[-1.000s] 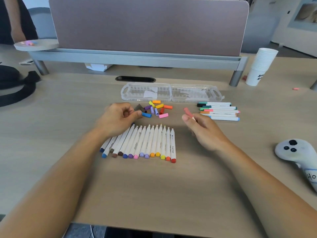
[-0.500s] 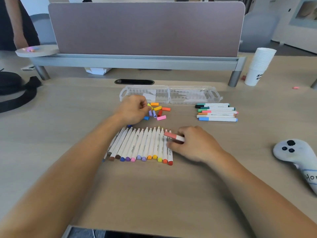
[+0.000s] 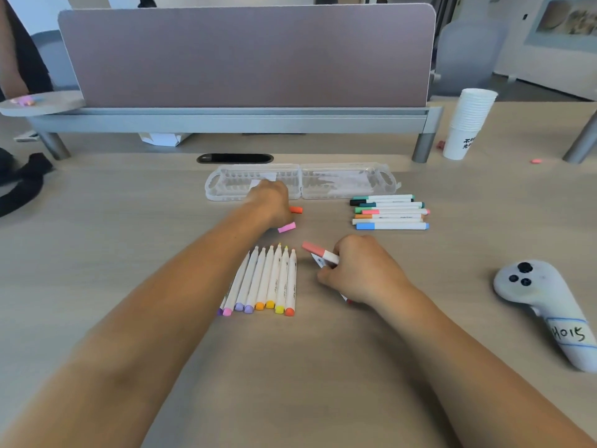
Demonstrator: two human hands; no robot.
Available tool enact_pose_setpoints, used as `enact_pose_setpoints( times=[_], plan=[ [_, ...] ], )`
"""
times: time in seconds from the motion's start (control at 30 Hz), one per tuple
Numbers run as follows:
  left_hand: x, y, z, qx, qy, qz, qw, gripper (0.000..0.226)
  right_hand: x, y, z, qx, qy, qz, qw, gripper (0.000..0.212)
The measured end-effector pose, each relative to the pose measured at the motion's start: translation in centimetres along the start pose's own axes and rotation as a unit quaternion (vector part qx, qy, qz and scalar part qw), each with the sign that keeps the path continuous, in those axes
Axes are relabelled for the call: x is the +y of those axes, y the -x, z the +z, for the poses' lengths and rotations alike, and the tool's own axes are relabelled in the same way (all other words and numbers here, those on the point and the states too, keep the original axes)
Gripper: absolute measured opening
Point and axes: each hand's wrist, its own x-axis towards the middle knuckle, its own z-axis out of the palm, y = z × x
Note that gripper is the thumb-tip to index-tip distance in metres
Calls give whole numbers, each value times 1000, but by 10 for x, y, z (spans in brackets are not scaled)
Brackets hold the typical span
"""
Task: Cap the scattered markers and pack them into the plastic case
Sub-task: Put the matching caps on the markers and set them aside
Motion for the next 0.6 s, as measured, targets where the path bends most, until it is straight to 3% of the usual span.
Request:
enact_pose_setpoints(
  times=[0.1, 0.2, 0.27, 0.4, 0.53, 0.6],
  plan=[
    [-7, 1, -3, 30, 90, -8, 995, 48, 0, -1, -1, 7, -18, 7, 1000, 28],
    [-19, 14, -8, 66, 263, 0, 962, 22, 1, -2, -3, 21, -94, 21, 995, 24],
    [-27, 29, -8, 76, 381, 8, 922, 12, 0, -2, -4, 29, -170, 32, 984, 25],
    [-38, 63, -3, -10, 616, 0, 788, 14, -10, -1, -5, 9, -304, 36, 952, 20],
    [-40, 87, 1, -23, 696, 5, 718, 12, -19, 7, -1, -41, -358, -1, 933, 22],
    [-41, 92, 6, -11, 712, 3, 702, 11, -22, 10, 1, -63, -357, -9, 932, 26]
  ],
)
